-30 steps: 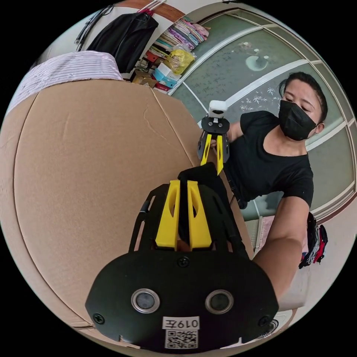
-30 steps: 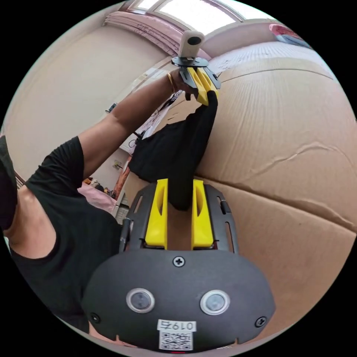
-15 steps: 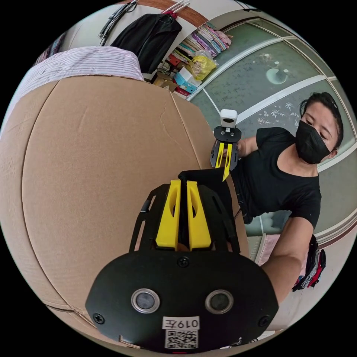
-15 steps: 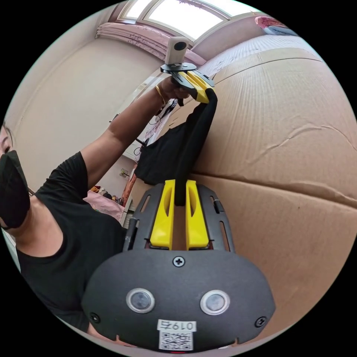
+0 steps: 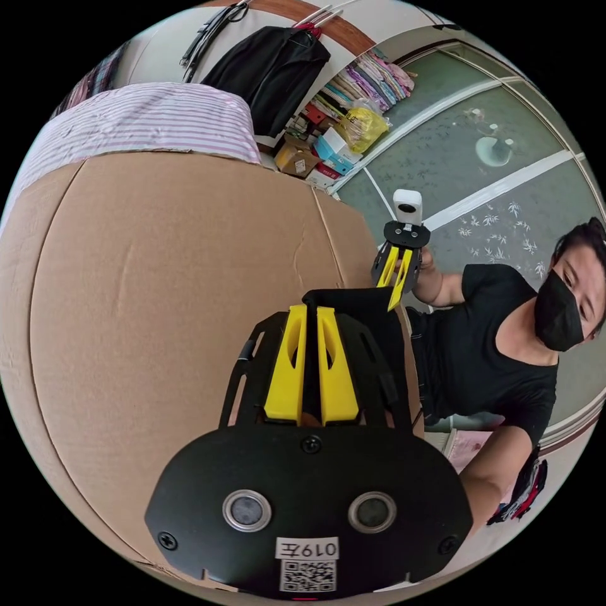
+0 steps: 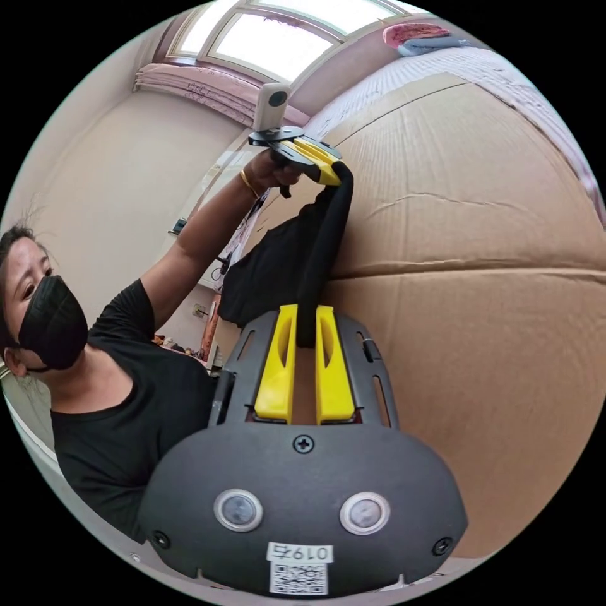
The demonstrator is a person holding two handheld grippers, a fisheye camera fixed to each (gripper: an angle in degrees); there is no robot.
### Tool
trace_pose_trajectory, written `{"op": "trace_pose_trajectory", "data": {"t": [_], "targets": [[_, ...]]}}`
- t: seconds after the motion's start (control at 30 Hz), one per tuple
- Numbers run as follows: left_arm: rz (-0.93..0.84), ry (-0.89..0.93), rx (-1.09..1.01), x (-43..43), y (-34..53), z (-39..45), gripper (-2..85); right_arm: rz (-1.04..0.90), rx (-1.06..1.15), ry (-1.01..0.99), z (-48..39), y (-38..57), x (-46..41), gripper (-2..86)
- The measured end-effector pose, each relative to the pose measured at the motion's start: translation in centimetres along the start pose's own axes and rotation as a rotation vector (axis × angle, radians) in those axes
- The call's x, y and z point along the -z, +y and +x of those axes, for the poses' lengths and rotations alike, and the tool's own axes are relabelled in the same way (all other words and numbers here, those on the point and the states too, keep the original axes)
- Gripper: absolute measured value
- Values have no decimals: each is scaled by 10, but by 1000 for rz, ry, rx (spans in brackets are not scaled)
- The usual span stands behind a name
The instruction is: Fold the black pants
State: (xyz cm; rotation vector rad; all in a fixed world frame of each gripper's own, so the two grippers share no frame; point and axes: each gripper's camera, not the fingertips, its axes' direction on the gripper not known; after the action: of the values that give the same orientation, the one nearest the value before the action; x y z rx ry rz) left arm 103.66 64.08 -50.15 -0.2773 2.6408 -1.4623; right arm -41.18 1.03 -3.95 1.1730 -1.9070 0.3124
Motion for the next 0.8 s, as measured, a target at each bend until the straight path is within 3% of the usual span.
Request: {"op": "trace_pose_trajectory", "data": {"t": [0.33, 0.67, 0.8], "targets": [[-2, 102, 65, -22, 3, 13, 11, 77, -74, -163, 24, -13, 34, 68], [-18, 51, 194, -38, 21, 61, 36, 84, -76, -73, 5, -34, 46, 52], [125, -4, 198, -6, 52, 100, 56, 65, -72, -37, -7, -38, 49, 65]]}}
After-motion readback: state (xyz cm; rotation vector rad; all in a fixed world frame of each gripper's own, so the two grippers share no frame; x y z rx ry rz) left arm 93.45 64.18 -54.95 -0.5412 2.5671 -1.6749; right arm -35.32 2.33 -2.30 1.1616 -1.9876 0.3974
